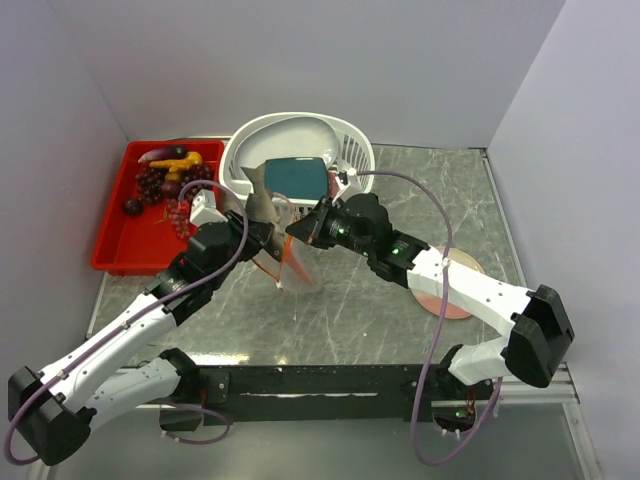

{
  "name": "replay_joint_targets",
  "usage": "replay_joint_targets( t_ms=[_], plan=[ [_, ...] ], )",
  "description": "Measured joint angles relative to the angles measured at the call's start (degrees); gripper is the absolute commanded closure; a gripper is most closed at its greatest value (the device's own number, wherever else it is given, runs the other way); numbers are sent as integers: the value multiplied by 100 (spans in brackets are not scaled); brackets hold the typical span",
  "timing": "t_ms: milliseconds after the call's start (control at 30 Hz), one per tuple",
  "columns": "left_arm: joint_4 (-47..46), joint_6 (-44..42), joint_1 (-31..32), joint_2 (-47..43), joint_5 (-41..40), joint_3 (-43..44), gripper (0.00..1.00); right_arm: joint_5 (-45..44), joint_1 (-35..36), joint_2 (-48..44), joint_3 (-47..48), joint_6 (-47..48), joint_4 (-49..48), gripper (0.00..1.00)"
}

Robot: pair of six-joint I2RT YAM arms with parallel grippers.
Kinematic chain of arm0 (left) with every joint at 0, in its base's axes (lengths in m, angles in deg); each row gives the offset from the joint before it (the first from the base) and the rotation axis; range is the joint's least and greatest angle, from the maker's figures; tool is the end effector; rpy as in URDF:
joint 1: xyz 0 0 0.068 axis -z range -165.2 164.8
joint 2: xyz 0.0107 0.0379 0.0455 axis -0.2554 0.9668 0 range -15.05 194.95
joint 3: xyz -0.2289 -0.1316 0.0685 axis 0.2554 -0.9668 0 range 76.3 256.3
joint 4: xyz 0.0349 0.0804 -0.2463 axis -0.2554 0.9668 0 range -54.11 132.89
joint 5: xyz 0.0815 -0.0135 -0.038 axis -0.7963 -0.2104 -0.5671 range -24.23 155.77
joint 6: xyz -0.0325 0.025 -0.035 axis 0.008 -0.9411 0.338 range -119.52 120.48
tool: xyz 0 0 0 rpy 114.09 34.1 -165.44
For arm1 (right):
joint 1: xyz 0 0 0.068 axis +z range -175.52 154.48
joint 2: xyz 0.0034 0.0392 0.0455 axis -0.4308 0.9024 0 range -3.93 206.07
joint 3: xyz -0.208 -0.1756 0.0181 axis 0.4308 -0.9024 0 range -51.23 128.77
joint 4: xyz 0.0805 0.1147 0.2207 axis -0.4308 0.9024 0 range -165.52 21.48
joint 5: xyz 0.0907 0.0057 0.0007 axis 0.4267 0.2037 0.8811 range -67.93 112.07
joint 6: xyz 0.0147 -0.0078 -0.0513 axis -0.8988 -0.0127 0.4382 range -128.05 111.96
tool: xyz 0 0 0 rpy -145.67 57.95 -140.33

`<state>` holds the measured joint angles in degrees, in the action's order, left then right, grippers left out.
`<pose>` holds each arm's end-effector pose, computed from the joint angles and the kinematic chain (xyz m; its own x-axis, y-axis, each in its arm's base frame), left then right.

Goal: Place the food in the zip-top bag and seal the zipper

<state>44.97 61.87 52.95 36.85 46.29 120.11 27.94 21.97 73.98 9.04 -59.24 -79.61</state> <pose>0.1732 -0.1209 0.3145 -0.4024 -0.7363 -0.5440 -0.0448 0.6094 -0.7916 0.2153 0.2402 0.3289 -0.7230 0.3585 -0.5906 -0.3783 0.5099 0.7726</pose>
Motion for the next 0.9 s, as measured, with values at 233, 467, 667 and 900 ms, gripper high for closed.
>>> replay_joint_targets(
  t_ms=[233,467,667,900],
  plan=[
    [280,50,437,345,-490,127,99,107,-28,225,61,-105,-59,100],
    [713,151,693,385,-772,181,99,79,-151,229,199,-105,-81,100],
    [1056,146,782,295,-841,258,99,79,-269,393,380,-105,-111,100],
    [1307,149,820,236,-776,337,79,133,-280,686,505,-153,-142,100]
  ],
)
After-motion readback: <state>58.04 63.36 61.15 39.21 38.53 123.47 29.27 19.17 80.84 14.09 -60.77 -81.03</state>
